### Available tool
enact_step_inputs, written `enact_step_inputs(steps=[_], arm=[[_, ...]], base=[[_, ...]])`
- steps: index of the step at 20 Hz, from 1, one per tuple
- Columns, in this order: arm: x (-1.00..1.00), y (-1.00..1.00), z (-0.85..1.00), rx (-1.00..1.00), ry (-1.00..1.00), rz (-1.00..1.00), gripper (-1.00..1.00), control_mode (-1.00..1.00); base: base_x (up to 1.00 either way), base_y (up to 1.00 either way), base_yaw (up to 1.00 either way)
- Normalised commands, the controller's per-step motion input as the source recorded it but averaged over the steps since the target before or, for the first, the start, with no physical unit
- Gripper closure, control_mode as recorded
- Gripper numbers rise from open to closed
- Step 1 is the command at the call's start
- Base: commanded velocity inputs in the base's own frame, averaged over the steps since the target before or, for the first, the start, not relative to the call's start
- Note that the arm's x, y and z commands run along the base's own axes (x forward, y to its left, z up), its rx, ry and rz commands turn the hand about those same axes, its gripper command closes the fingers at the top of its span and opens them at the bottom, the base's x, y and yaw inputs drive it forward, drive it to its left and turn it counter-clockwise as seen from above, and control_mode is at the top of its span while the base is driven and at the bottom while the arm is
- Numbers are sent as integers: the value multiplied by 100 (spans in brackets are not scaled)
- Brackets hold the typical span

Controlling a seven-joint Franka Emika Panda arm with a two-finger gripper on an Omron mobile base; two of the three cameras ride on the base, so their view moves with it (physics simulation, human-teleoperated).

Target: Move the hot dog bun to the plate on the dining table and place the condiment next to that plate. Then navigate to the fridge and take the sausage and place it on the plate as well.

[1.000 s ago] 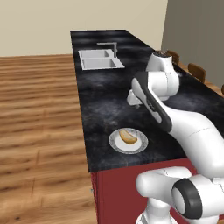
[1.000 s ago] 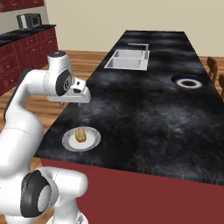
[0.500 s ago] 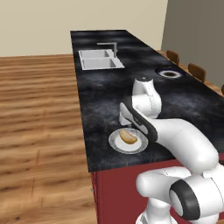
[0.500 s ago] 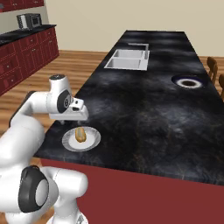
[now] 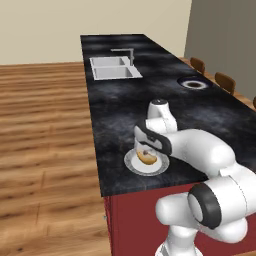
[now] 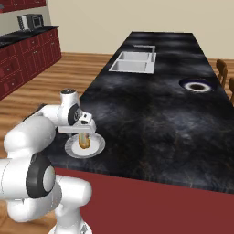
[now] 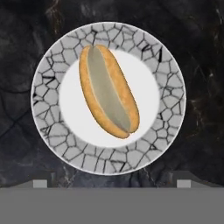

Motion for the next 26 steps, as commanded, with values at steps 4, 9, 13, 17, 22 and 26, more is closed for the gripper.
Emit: enact_step_inputs(steps=[4, 9, 13, 17, 22, 26], arm=[[42, 0, -52, 0, 10, 0, -100, -100], [34, 0, -50, 0, 13, 0, -100, -100], [33, 0, -36, 0, 11, 0, -100, -100], [24, 1, -27, 0, 7, 0, -100, -100], [0, 18, -41, 0, 2, 2, -100, -100], [-21, 5, -50, 0, 7, 0, -100, -100]], base=[[0, 0, 0], [0, 0, 0], [0, 0, 0], [0, 0, 0], [0, 0, 0], [0, 0, 0]])
